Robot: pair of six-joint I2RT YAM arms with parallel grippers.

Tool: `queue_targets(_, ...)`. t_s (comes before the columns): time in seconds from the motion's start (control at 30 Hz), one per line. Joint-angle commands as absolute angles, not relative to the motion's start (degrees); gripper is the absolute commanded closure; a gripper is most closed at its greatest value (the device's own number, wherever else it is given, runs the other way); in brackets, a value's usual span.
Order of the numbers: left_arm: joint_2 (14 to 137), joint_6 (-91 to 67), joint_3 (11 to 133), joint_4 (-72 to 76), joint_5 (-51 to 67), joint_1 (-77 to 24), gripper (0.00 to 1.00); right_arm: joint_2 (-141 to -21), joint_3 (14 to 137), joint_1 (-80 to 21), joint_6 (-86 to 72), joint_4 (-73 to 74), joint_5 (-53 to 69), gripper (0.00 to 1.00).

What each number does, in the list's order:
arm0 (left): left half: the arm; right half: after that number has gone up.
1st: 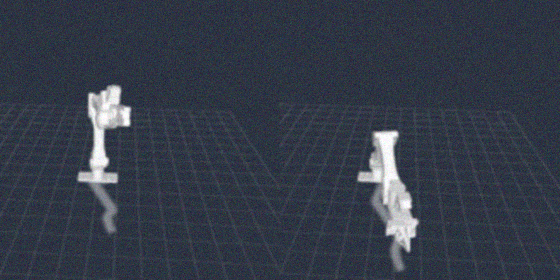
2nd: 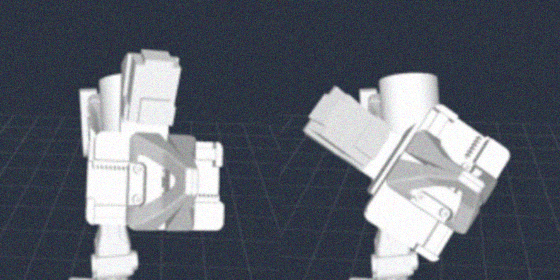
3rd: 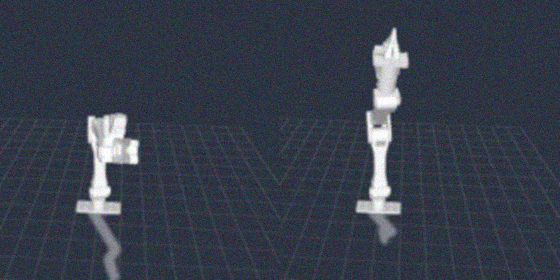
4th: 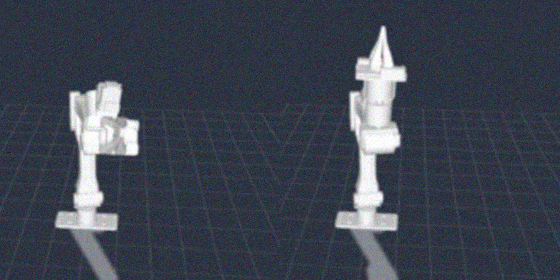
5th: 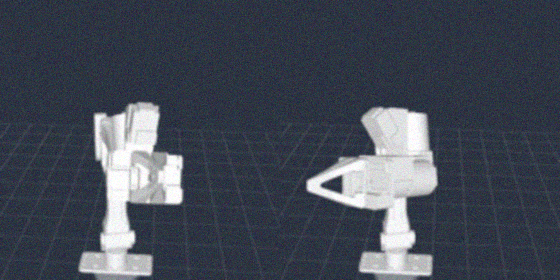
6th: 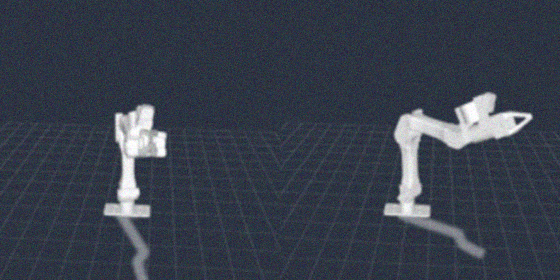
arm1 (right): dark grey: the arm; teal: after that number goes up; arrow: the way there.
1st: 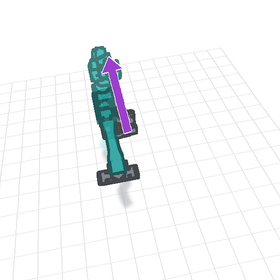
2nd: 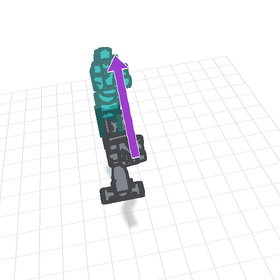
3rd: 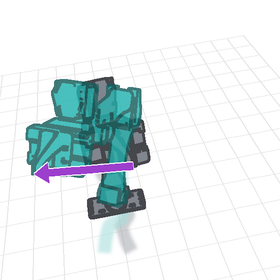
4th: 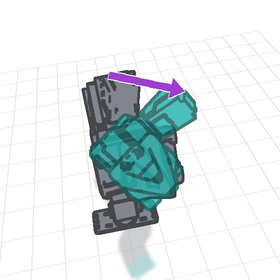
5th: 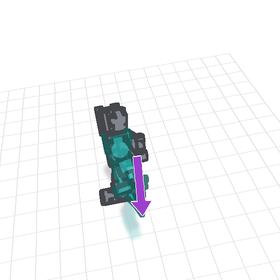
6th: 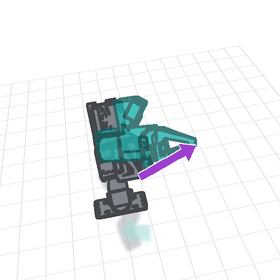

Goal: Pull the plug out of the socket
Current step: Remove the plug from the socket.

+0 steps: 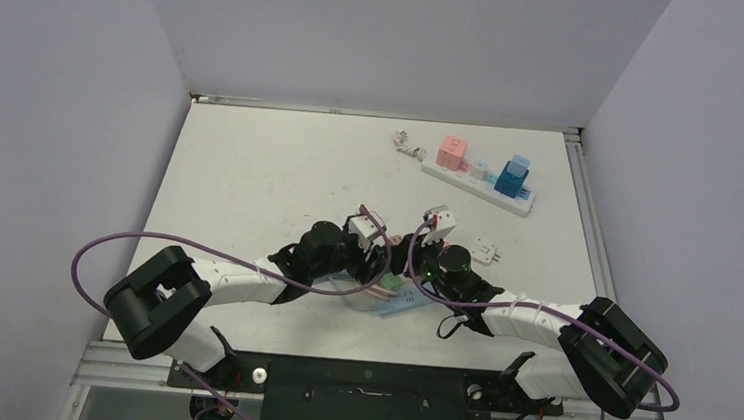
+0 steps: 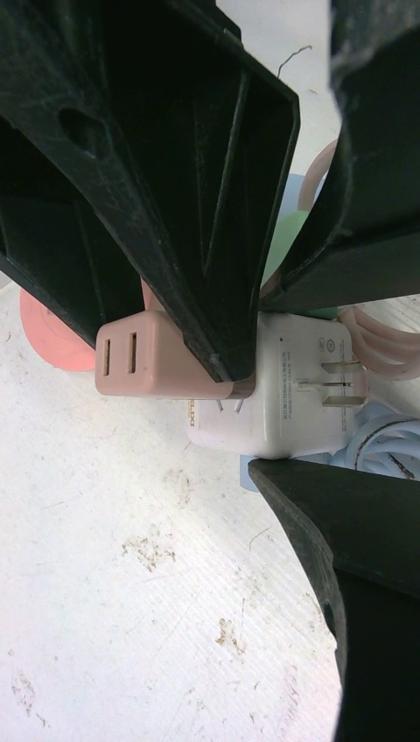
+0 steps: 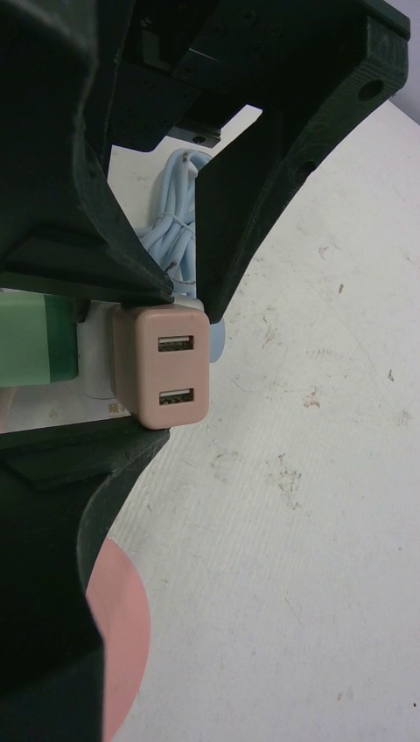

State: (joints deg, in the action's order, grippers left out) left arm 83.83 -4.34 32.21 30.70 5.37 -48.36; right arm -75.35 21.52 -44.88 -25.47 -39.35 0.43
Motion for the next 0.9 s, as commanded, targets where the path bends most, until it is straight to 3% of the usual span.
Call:
queue_targets(0.0, 85.81, -4.83, 33.52, 27.75, 5.23, -49.19, 0.79, -72.49, 21.28, -44.38, -26.14, -43.2, 2.08, 0.95)
queue_targets(0.23, 86.05, -5.36, 33.64, 27.41, 5.26, -49.57, 1.0, -74.6, 20.64, -40.7, -31.42, -44.71, 5.05, 0.95)
queue_targets(0.5, 85.87, -6.14, 33.22, 28.1, 4.66, -49.67, 1.0, -77.1, 19.44, -34.7, -37.38, -46.65, 9.39, 0.95)
queue_targets(0.87, 85.67, -6.94, 33.13, 28.48, 4.48, -49.63, 1.0, -76.31, 19.34, -34.21, -36.73, -46.24, 9.48, 0.95)
